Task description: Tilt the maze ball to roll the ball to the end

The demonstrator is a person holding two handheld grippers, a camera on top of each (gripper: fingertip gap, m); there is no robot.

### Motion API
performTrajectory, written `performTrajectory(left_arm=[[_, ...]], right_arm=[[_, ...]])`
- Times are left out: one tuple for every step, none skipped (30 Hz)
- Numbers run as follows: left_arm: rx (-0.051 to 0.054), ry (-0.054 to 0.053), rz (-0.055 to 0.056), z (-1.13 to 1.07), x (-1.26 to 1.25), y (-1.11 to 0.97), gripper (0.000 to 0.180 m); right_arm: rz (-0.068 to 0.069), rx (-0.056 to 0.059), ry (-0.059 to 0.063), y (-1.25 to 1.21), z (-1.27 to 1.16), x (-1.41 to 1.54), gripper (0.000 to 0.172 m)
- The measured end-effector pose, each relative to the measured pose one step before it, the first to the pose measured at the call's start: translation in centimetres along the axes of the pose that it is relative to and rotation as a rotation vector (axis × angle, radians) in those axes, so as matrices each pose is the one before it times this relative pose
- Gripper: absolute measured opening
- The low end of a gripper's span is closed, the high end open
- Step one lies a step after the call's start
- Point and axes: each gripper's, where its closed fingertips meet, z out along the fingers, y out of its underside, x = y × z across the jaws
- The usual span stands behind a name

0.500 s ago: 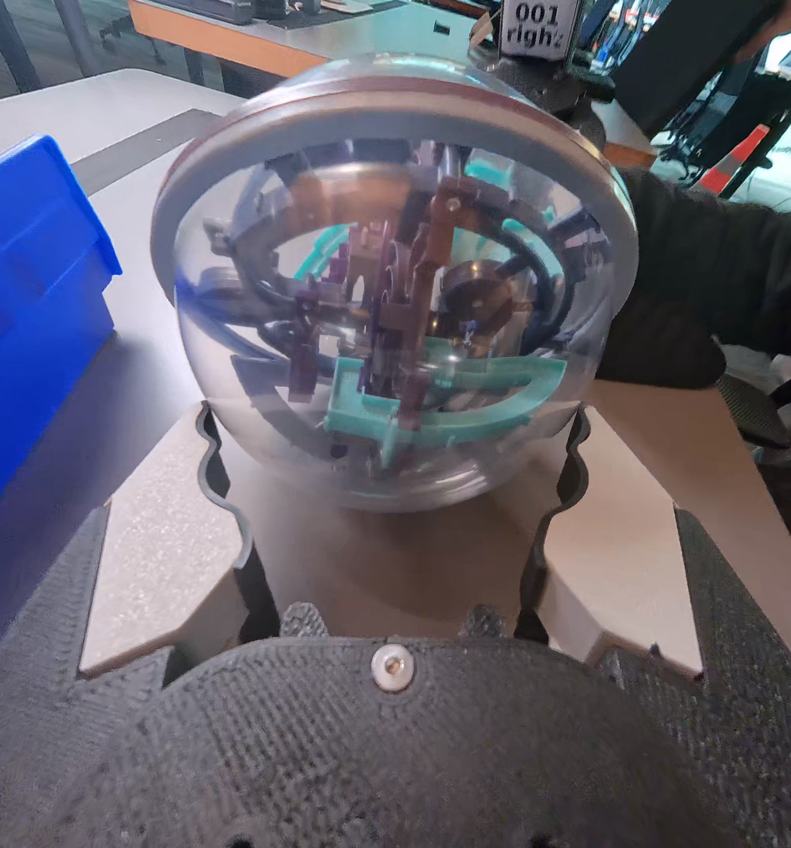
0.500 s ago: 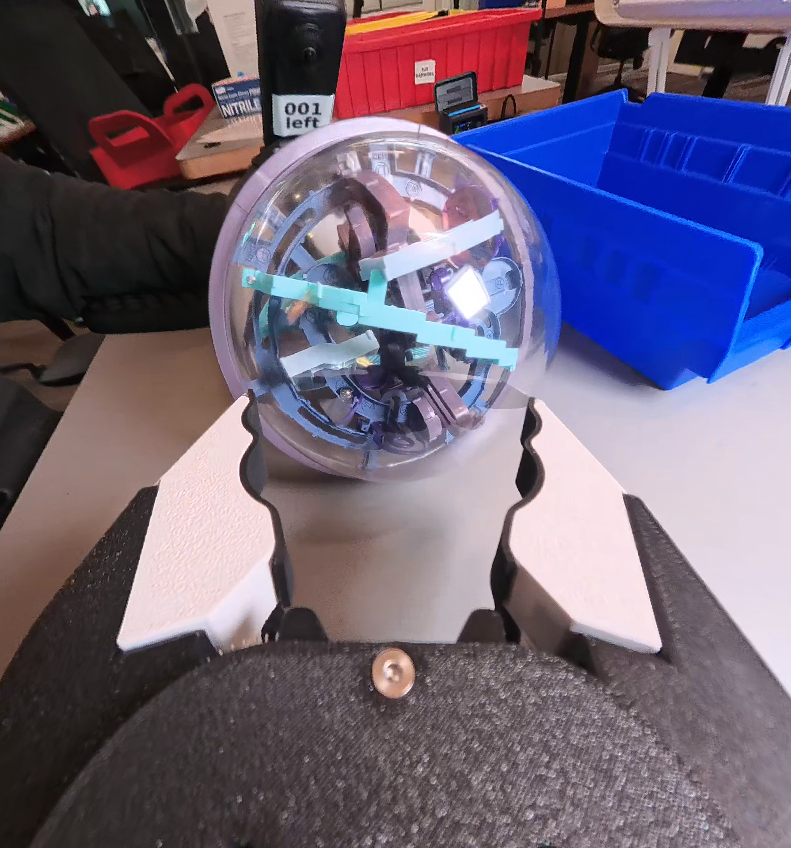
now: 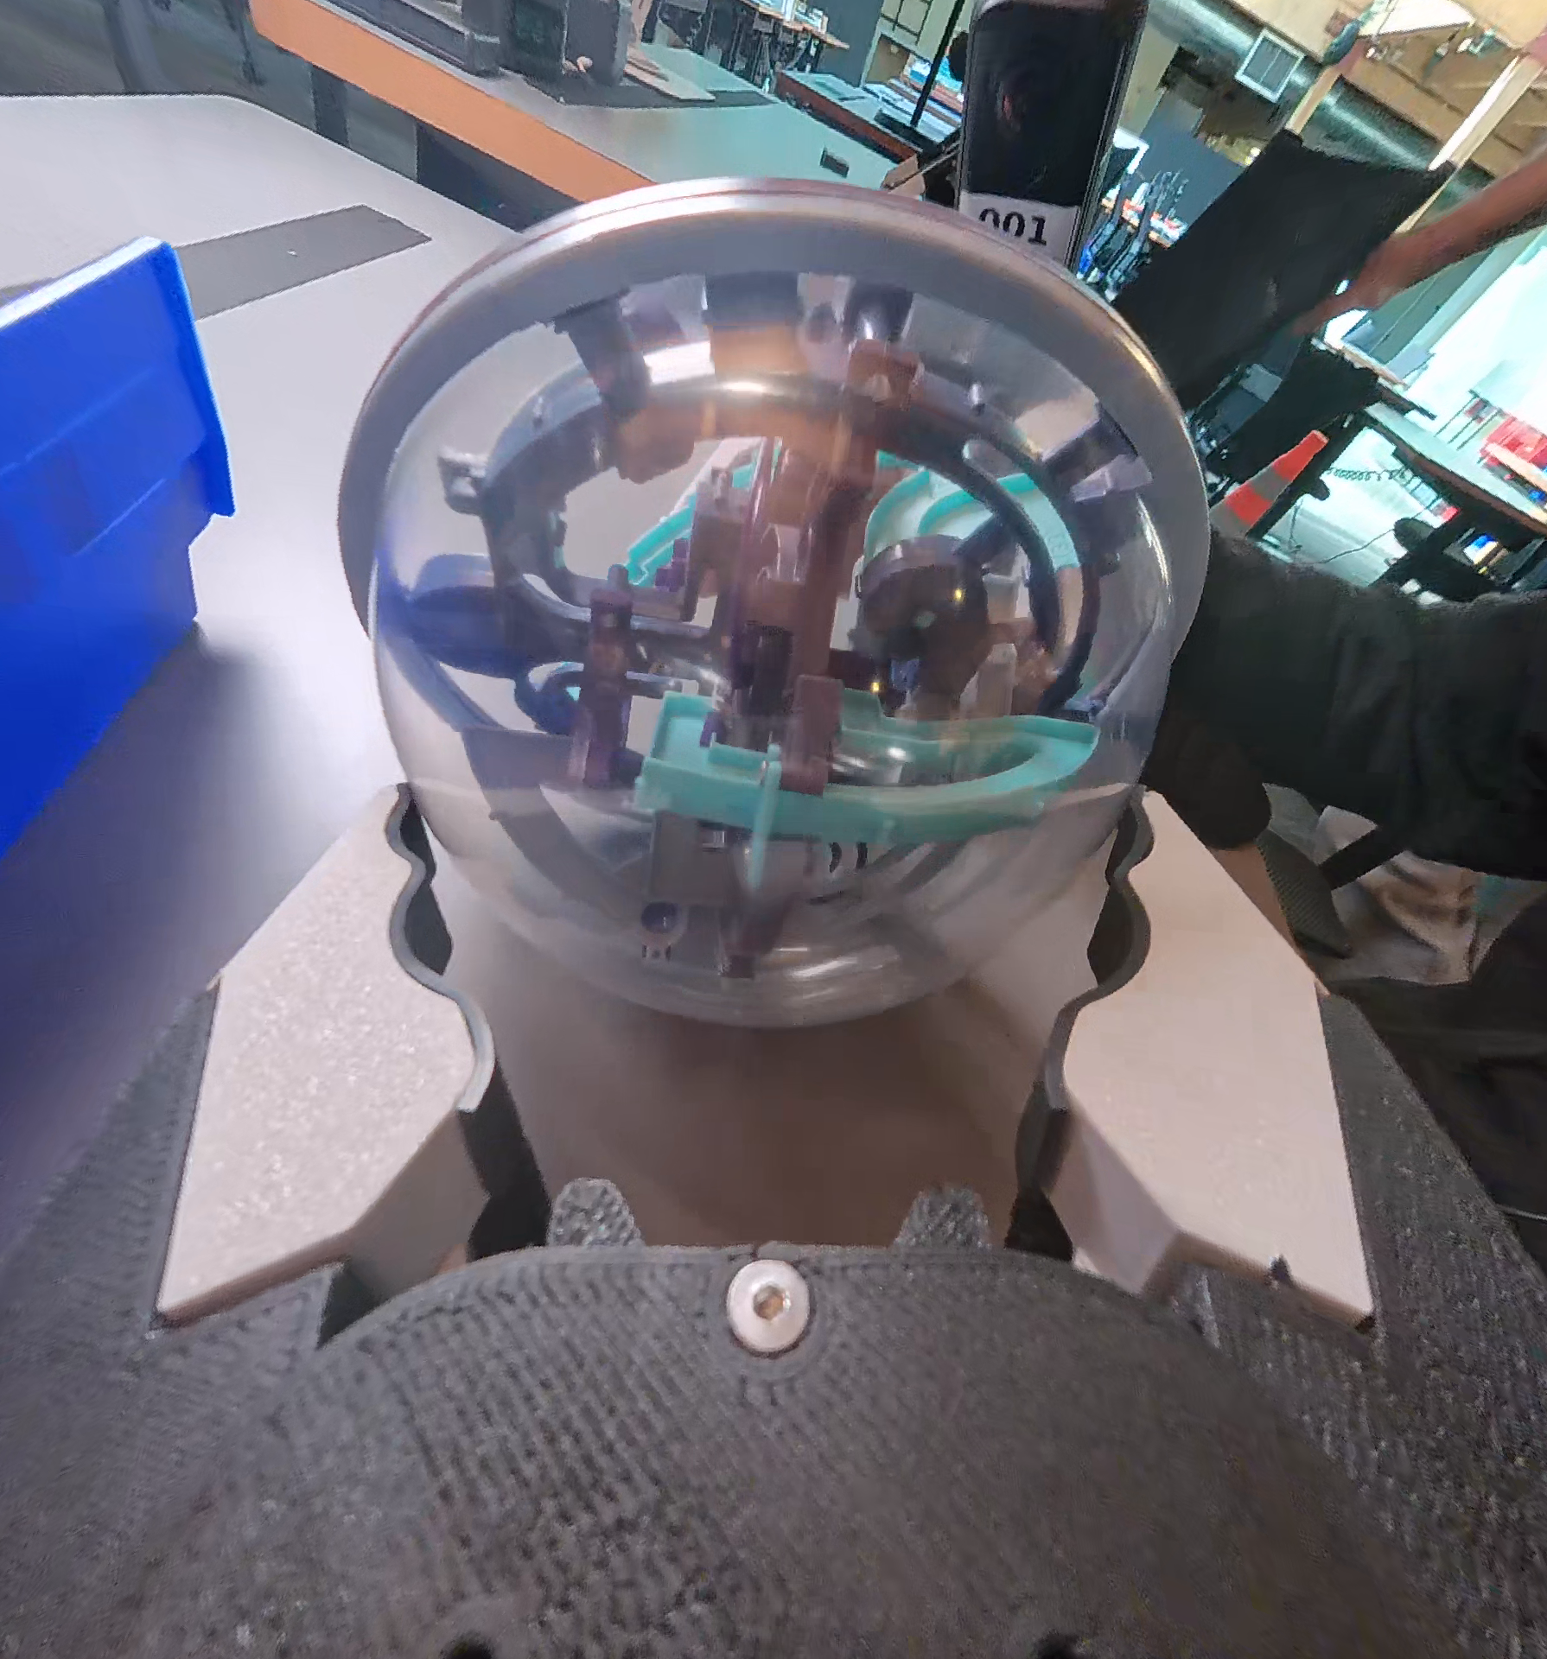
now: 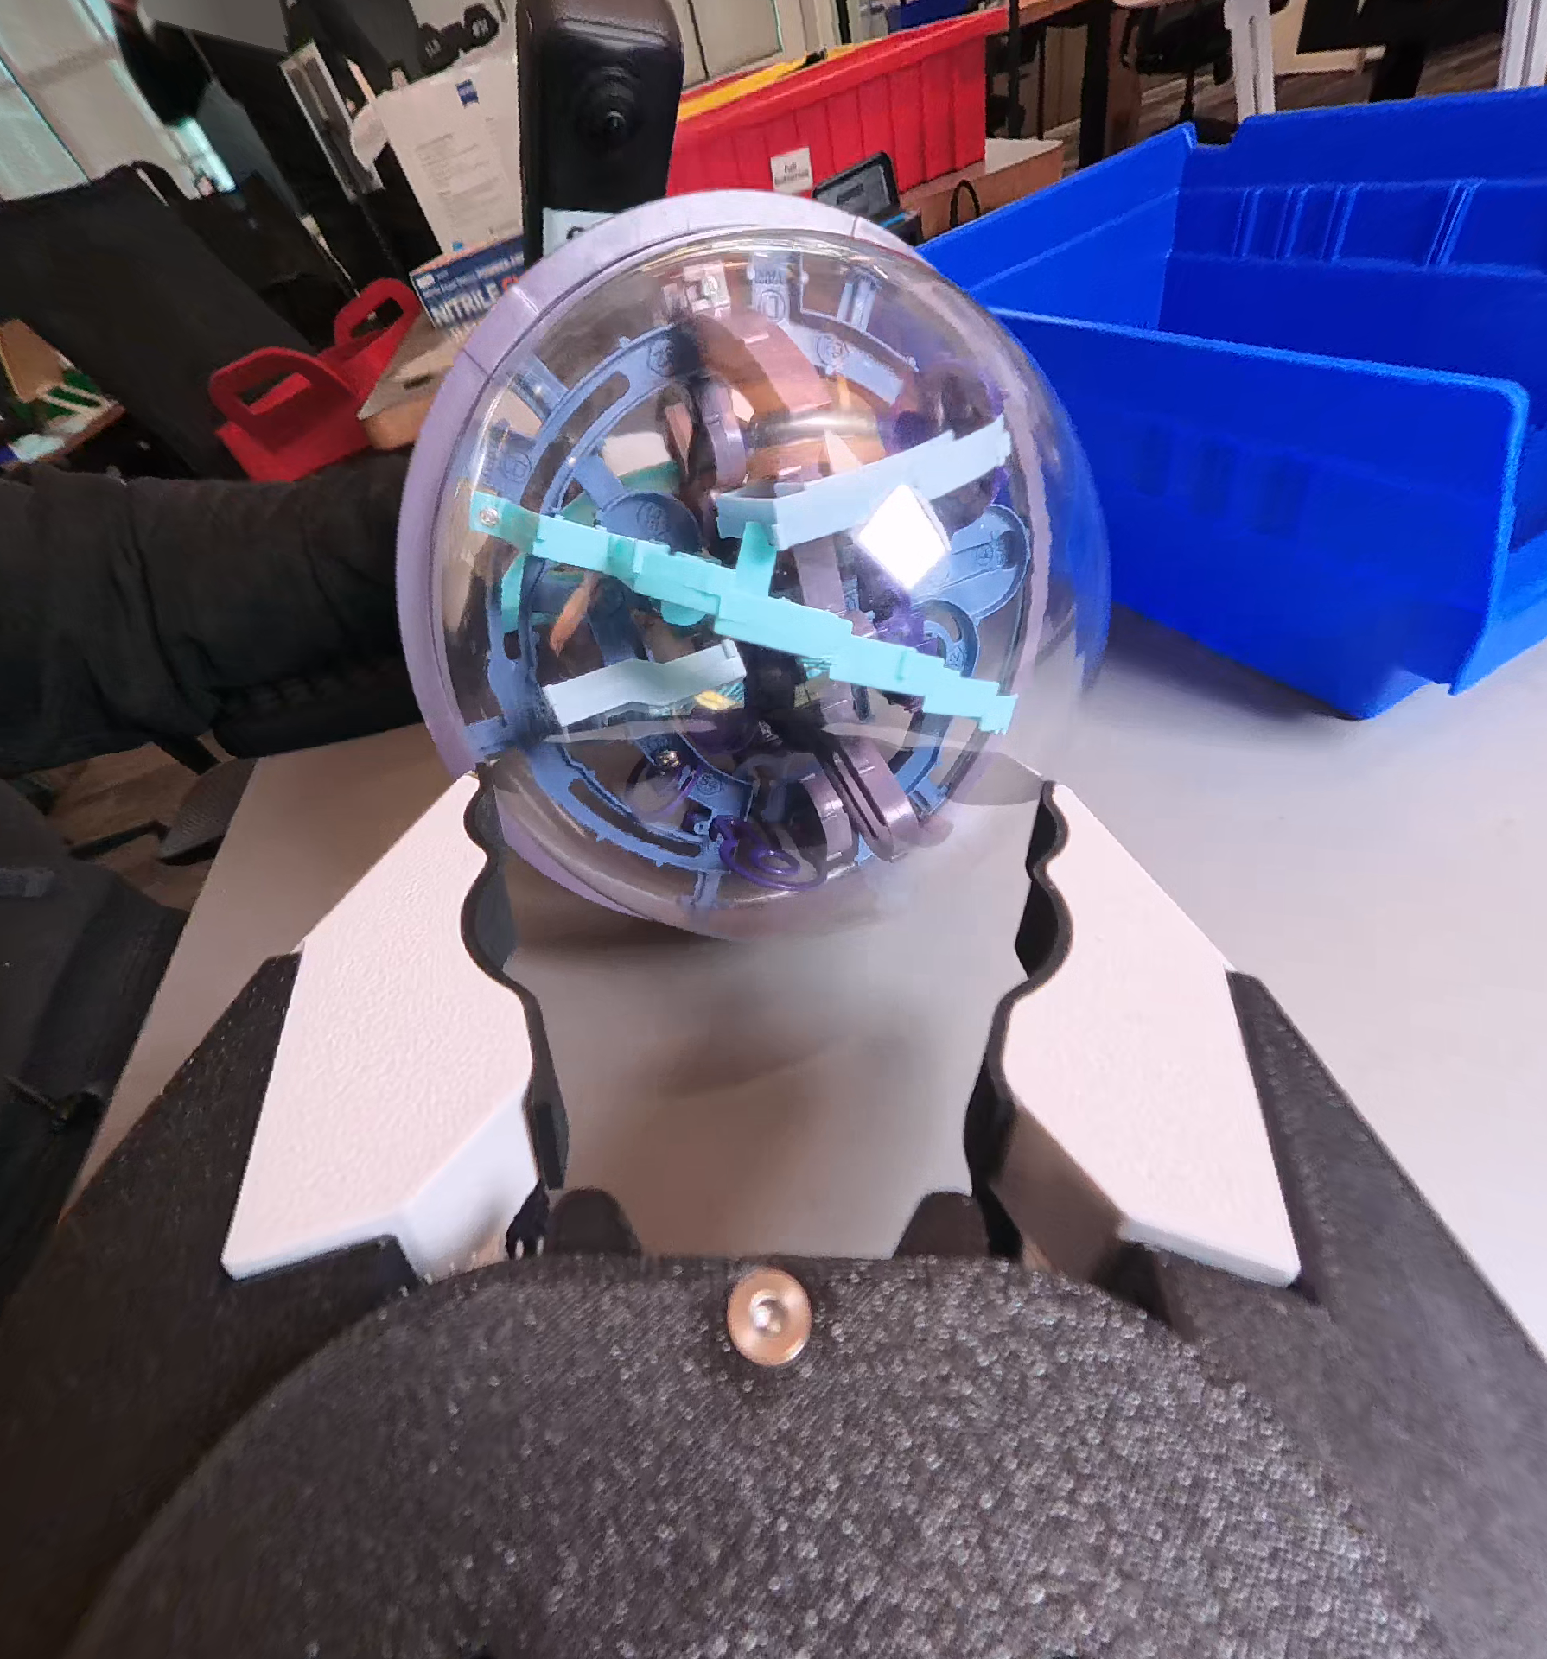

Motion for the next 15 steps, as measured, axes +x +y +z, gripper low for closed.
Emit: performTrajectory(left_arm=[[0.0044, 0.0054, -0.0219, -0.051, -0.053, -0.307, 0.145], [0.0048, 0.0037, -0.0226, -0.027, -0.058, -0.323, 0.145], [0.0053, 0.002, -0.0209, 0.002, -0.062, -0.296, 0.145], [0.001, 0.0013, -0.0157, 0.026, -0.051, -0.174, 0.145], [-0.0027, 0.0017, -0.014, 0.049, -0.065, -0.029, 0.145], [-0.0006, 0.0028, -0.0154, 0.052, -0.056, 0.026, 0.145], [0.0013, 0.0032, -0.0156, 0.038, -0.041, 0.031, 0.145], [0.0025, 0.0032, -0.0134, 0.034, -0.013, 0.005, 0.145], [0.002, 0.0024, -0.0107, 0.017, -0.002, -0.033, 0.145], [0.0024, 0.0027, -0.0117, -0.017, 0.032, -0.088, 0.145], [0.0049, 0.0031, -0.01, -0.05, 0.044, -0.146, 0.145], [0.0036, 0.0041, -0.0128, -0.061, 0.059, -0.166, 0.145], [0.002, 0.0033, -0.0143, -0.088, 0.076, -0.18, 0.145], [-0.0025, 0.0019, -0.0159, -0.091, 0.075, -0.147, 0.145], [-0.0013, 0.0007, -0.013, -0.095, 0.092, -0.175, 0.145]], right_arm=[[0.0274, 0.0051, -0.0045, -0.073, 0.029, 0.044, 0.114], [0.027, 0.005, -0.0048, -0.058, 0.022, 0.078, 0.114], [0.0253, 0.0044, -0.0054, -0.032, 0.021, 0.068, 0.114], [0.02, 0.0016, -0.0042, 0.026, 0.019, 0.069, 0.114], [0.016, -0.0016, -0.0022, 0.077, 0.015, 0.058, 0.115], [0.0149, -0.0014, -0.001, 0.065, 0.016, 0.046, 0.115], [0.0142, 0.0004, -0.0006, 0.039, 0.013, 0.039, 0.115], [0.0121, 0.0007, -0.0005, -0.008, -0.007, 0.007, 0.115], [0.0097, 0.0015, 0.0002, -0.06, -0.01, 0.006, 0.115], [0.0094, 0.0025, 0.0006, -0.134, -0.014, -0.026, 0.115], [0.0091, 0.0046, 0.0011, -0.19, -0.026, -0.041, 0.116], [0.0112, 0.0045, 0.0009, -0.233, -0.005, -0.076, 0.116], [0.0132, 0.0045, 0.0002, -0.223, 0.005, -0.081, 0.116], [0.0145, 0.0046, -0.0011, -0.214, 0.002, -0.084, 0.116], [0.0137, 0.0045, -0.002, -0.18, 0.017, -0.097, 0.116]])
